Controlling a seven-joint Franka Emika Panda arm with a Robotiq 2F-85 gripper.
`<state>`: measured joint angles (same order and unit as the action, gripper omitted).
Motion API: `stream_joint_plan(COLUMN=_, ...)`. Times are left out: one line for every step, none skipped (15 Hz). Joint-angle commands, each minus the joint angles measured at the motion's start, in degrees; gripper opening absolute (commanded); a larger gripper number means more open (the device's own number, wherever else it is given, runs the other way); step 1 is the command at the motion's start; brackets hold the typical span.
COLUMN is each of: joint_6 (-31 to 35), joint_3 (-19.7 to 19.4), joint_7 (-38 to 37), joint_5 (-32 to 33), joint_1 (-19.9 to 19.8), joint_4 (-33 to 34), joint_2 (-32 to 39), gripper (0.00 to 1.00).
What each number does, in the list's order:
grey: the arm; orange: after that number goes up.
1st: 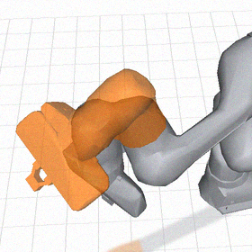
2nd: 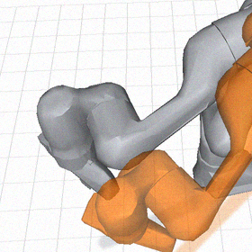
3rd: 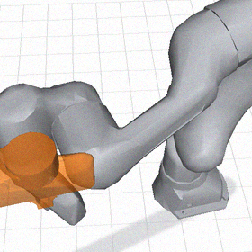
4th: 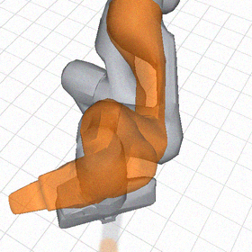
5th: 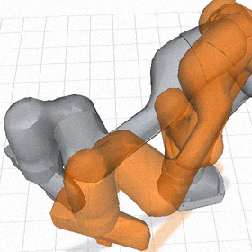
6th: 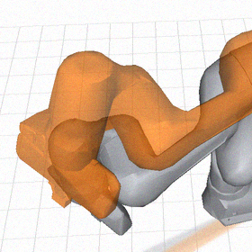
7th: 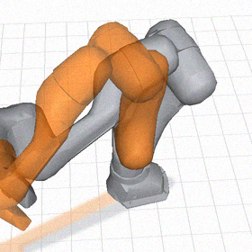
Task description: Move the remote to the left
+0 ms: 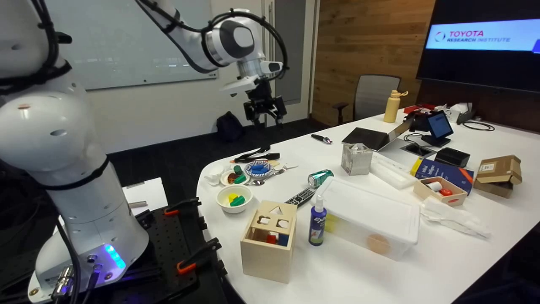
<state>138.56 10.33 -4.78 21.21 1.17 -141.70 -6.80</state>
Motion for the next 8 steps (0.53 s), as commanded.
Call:
stream_joint_plan(joint_6=3.85, joint_3=-3.74, joint_7=8.85, joint_5=-3.20, joint_1=0.62, joint_4=10.34, joint_2=14.99, gripper=1.00)
stream_joint_plan(joint_6=4.50, joint_3=-4.31, joint_7=11.77, joint_5=-5.10, joint_1=0.62, joint_4=13.10, joint_2=18.94, gripper=1.00)
stream_joint_plan(joint_6=4.97, joint_3=-4.47, joint_7=14.43, joint_5=-7.10, joint_1=0.48, joint_4=15.76, joint_2=22.81, gripper=0.75)
stream_joint_plan(joint_6=5.03, joint_3=-4.53, joint_7=16.22, joint_5=-8.41, joint_1=0.36, joint_4=18.68, joint_2=26.76, gripper=0.74)
stream_joint_plan(joint_6=5.34, joint_3=-4.44, joint_7=17.76, joint_5=-9.68, joint_1=0.19, joint_4=21.14, joint_2=30.43, gripper=0.68)
stream_joint_plan(joint_6=5.44, joint_3=-4.21, joint_7=18.95, joint_5=-10.85, joint_1=-0.04, joint_4=23.19, joint_2=33.29, gripper=0.58)
stream_joint_plan(joint_6=5.81, joint_3=-4.20, joint_7=19.19, joint_5=-11.52, joint_1=-0.08, joint_4=25.04, joint_2=36.23, gripper=0.51)
stream_joint_plan(joint_6=5.96, joint_3=-4.42, joint_7=19.01, joint_5=-11.66, joint_1=0.12, joint_4=26.84, joint_2=38.78, gripper=0.42)
